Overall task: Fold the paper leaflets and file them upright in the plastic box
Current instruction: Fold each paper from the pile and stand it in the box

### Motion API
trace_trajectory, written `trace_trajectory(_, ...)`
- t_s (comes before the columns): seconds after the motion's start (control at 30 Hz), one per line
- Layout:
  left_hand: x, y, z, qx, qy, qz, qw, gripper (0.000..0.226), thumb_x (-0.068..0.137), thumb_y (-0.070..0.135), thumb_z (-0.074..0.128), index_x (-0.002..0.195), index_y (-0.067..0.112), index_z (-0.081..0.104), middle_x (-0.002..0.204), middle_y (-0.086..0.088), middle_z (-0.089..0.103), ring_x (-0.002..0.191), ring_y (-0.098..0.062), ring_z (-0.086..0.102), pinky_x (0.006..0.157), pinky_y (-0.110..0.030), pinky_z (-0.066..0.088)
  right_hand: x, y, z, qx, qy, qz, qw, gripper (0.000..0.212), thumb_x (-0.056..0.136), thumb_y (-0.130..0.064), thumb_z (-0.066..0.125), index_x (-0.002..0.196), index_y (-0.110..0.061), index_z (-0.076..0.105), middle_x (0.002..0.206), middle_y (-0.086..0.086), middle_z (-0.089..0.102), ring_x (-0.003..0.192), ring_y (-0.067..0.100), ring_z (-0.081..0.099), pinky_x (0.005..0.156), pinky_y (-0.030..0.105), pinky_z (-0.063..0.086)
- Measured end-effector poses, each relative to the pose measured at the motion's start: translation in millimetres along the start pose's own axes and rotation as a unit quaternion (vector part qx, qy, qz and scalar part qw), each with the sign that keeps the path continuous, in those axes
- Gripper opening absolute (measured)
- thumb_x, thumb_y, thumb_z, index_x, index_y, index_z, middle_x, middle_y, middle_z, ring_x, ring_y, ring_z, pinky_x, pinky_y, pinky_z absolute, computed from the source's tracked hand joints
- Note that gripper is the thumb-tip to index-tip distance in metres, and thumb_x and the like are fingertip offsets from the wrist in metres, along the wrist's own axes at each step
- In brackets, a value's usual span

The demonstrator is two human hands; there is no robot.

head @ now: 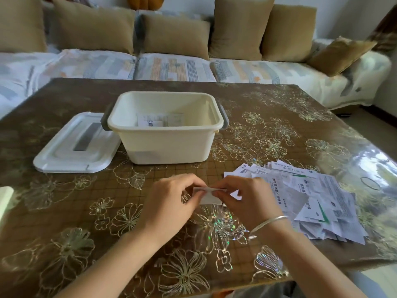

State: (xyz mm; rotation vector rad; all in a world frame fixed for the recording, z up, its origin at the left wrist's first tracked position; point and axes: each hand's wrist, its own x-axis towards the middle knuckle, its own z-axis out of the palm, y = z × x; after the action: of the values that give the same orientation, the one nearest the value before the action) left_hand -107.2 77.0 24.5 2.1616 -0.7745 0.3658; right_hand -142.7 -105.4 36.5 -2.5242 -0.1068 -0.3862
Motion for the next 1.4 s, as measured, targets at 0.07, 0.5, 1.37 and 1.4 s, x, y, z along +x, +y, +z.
trace_trajectory(0.07,15.8,3.5,-20.0,0.010,0.014,0.025,1.000,0.012,0.081,0.027,0.072,0.092,0.024,0.074,0.084,0.021,0.069,0.074,0.004,0.064,0.063,-0.022,0.053,18.0,-14.1,-11.2,0.007,0.015,-0.033,0.999,0.010,0.077,-0.024,0.076,0.084,-0.031,0.074,0.067,-0.018,0.065,0.059,-0.008,0.056,0.058,0.012,0.043)
trace_trajectory(0.5,132.8,-67.5,-130.0,0.155,0.115,-0.027,0.981,0.012,0.091,0.019,0.062,0.092,0.023,0.073,0.084,0.013,0.069,0.074,0.000,0.060,0.068,-0.026,0.052,199.5,-72.9,-19.2,-0.058,-0.030,-0.044,0.997,0.004,0.080,-0.023,0.072,0.083,-0.025,0.073,0.077,-0.009,0.068,0.078,0.013,0.064,0.078,0.028,0.053)
trace_trajectory(1.37,148.1,-120.3,-106.9,0.123,0.094,-0.092,0.984,0.015,0.086,0.014,0.067,0.084,0.027,0.074,0.076,0.023,0.063,0.072,-0.002,0.054,0.061,-0.019,0.038,268.9,-83.4,98.1,-0.263,-0.249,-0.138,0.922,0.013,0.091,-0.018,0.054,0.099,-0.022,0.063,0.102,0.006,0.066,0.096,0.029,0.062,0.069,0.027,0.038)
trace_trajectory(1.4,147.9,-120.0,-107.0,0.123,0.095,-0.092,0.983,0.015,0.086,0.014,0.067,0.084,0.027,0.074,0.076,0.023,0.063,0.072,-0.002,0.054,0.061,-0.019,0.038,269.2,-82.6,96.9,-0.253,-0.254,-0.133,0.924,0.010,0.090,-0.020,0.058,0.097,-0.024,0.063,0.101,0.004,0.066,0.095,0.027,0.062,0.069,0.026,0.037)
